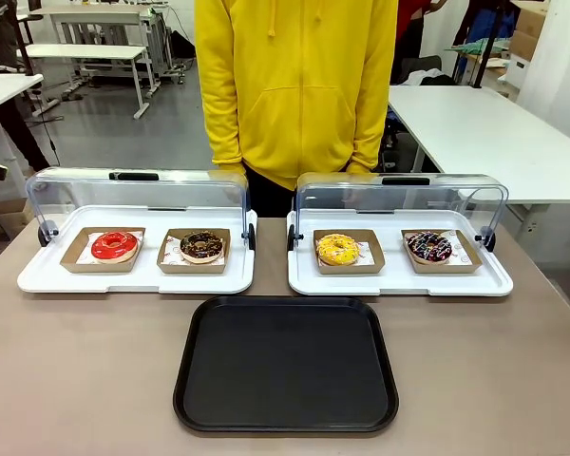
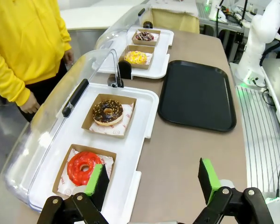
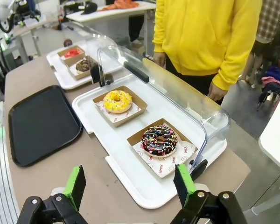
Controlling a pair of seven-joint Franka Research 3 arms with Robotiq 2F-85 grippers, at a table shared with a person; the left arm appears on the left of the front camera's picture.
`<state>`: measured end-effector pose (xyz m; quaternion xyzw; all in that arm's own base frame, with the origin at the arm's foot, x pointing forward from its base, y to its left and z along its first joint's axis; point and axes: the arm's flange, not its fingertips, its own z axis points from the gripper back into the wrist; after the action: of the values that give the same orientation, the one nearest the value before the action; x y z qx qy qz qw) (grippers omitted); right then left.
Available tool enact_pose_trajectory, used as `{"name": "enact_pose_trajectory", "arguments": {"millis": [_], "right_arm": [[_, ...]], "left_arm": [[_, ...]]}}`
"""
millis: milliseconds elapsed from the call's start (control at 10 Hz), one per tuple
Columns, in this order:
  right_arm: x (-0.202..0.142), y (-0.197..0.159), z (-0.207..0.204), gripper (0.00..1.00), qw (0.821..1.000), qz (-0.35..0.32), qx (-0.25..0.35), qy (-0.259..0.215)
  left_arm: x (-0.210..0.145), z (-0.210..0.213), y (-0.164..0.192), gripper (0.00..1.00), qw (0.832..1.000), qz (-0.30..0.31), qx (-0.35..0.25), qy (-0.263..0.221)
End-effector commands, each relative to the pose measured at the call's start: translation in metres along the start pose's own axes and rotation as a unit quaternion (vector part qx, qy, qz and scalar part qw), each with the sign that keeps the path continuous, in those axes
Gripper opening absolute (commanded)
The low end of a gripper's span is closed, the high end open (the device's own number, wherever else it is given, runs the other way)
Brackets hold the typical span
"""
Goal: Move the second donut from the left to the tray.
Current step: Pick up the Paper togo box containing the Donut indicated by the person and place it on the Handle tray.
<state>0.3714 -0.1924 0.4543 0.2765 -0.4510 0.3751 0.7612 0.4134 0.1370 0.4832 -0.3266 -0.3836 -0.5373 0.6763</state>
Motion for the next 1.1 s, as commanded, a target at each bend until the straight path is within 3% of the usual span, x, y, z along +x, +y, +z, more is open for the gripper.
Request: {"name": "enact_pose_trajectory", "arguments": {"millis": [0, 1000], "right_arm": [[0.0004, -0.0018, -0.0014, 1.00, 1.000, 0.008, -0.001, -0.012], [0.0004, -0.0018, -0.0014, 1.00, 1.000, 0.008, -0.001, -0.012]], "left_arm": [[0.0026, 0.0013, 0.0009, 1.00, 1.000, -0.001, -0.001, -0.001], [0.0026, 0.0013, 0.0009, 1.00, 1.000, -0.001, -0.001, -0.001]]}}
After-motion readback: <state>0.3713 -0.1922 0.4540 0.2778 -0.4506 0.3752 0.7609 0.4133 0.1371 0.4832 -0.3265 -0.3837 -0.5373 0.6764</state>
